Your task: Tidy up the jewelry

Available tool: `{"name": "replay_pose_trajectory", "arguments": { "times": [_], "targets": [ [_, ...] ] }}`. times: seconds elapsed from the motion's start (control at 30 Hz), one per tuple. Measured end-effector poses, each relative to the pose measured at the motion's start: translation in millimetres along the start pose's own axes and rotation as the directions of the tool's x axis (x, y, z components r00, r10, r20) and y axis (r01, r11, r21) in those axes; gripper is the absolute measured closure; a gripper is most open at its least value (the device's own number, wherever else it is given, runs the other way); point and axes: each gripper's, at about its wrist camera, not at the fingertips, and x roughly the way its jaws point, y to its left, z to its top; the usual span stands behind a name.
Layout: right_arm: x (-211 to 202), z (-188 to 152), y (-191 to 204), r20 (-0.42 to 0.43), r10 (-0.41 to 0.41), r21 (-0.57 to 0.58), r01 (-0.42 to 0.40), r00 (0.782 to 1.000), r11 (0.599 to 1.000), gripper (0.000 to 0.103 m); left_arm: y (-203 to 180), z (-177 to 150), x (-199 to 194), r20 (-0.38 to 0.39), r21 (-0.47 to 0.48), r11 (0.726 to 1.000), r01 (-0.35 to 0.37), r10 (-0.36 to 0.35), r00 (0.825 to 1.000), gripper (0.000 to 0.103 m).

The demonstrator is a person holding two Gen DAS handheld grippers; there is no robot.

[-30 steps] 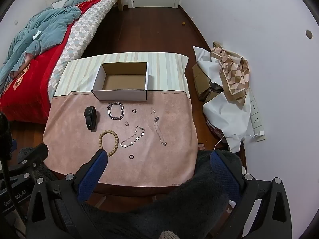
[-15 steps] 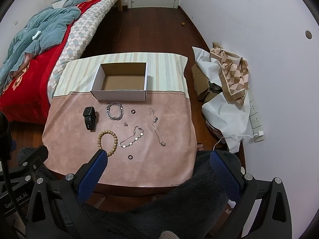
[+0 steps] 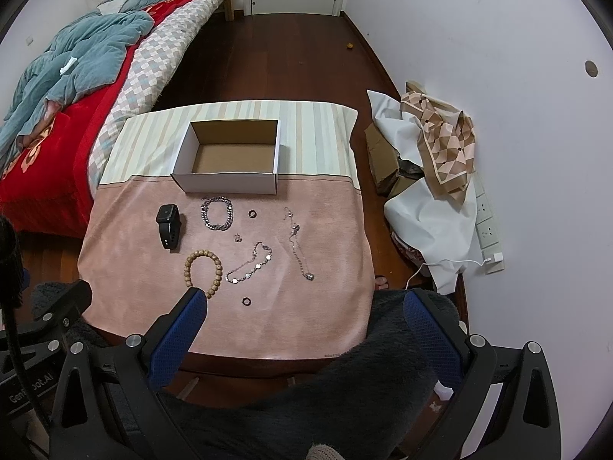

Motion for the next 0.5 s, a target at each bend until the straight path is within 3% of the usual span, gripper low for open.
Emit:
{"name": "replay_pose_trajectory", "arguments": {
  "times": [0.5],
  "targets": [
    [-2.2, -0.5, -1.2, 0.003, -0.004, -0.005, 0.004, 1.0, 1.0, 0.0, -0.4, 0.1, 0.4, 0.002, 0.0, 1.0, 0.004, -0.004, 1.0, 0.0]
  ]
}}
